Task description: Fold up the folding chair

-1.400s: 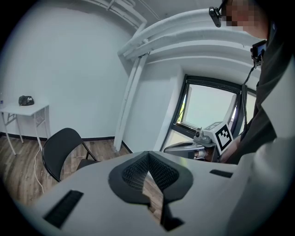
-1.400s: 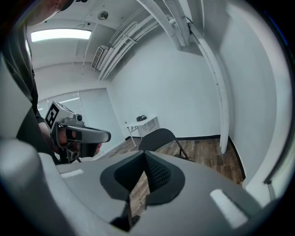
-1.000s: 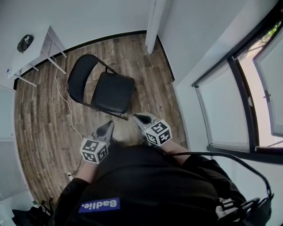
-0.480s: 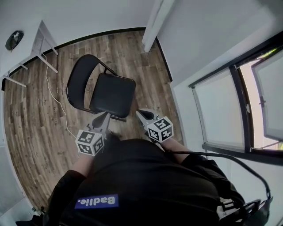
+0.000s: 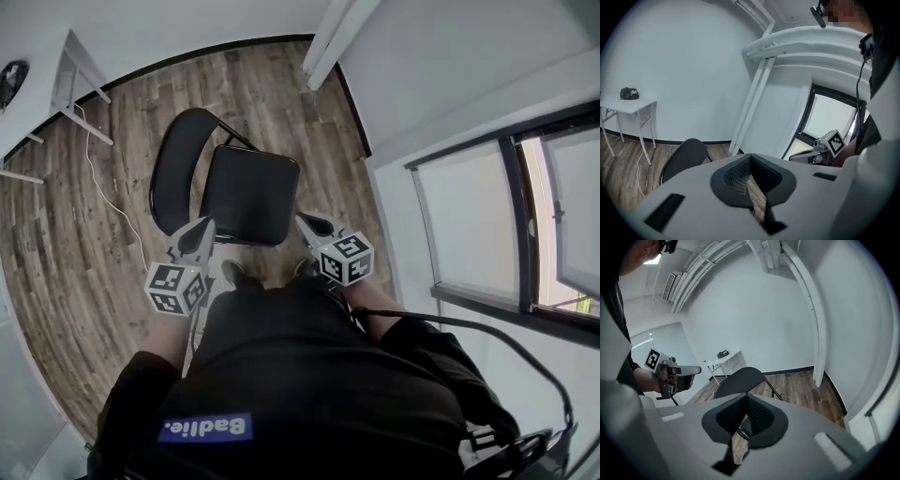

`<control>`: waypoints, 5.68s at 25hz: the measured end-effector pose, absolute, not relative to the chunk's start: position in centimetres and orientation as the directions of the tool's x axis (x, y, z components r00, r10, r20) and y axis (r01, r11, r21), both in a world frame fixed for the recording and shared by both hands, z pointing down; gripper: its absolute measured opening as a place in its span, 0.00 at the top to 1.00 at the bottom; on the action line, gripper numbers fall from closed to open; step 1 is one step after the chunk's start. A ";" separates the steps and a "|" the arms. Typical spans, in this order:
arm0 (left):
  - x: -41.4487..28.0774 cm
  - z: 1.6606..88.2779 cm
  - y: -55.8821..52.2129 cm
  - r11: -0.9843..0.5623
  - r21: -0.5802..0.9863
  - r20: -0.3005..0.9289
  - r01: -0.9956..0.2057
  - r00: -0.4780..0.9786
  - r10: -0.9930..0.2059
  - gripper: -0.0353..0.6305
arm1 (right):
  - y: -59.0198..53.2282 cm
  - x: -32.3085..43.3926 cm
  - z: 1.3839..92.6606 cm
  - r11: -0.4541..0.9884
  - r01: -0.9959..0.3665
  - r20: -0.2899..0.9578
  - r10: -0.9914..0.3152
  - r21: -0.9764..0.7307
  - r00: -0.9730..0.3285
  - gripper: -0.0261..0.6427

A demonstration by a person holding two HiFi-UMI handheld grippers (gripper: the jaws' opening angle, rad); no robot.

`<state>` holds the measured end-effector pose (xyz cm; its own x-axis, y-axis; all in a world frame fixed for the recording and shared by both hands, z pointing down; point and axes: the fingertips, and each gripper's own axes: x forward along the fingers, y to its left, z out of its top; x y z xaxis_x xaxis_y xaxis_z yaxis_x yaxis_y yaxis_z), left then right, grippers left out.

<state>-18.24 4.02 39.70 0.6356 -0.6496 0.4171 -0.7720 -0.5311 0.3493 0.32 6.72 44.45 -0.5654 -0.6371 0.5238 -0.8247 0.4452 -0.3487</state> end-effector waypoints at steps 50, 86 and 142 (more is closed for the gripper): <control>-36.6 58.5 -6.5 -0.034 0.027 0.713 -0.999 0.043 -0.700 0.69 | -4.3 11.5 83.3 0.047 -0.845 0.774 -0.377 -0.532 -0.508 0.75; -33.2 65.8 -12.4 -0.213 0.087 0.698 -0.973 0.212 -0.684 0.64 | -8.9 11.6 103.7 -0.181 -0.507 0.532 -0.419 -0.843 -0.735 0.48; -25.2 54.1 -7.4 -0.270 0.005 0.718 -0.963 0.192 -0.669 0.77 | -9.9 4.0 83.9 -0.223 -0.479 0.526 -0.448 -0.849 -0.723 0.54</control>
<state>-25.16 -7.44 54.10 0.1915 -0.6691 0.7180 -0.9629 -0.2699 0.0054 4.04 -9.94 83.89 -0.7232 -0.4478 0.5259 -0.4790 -0.2234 -0.8489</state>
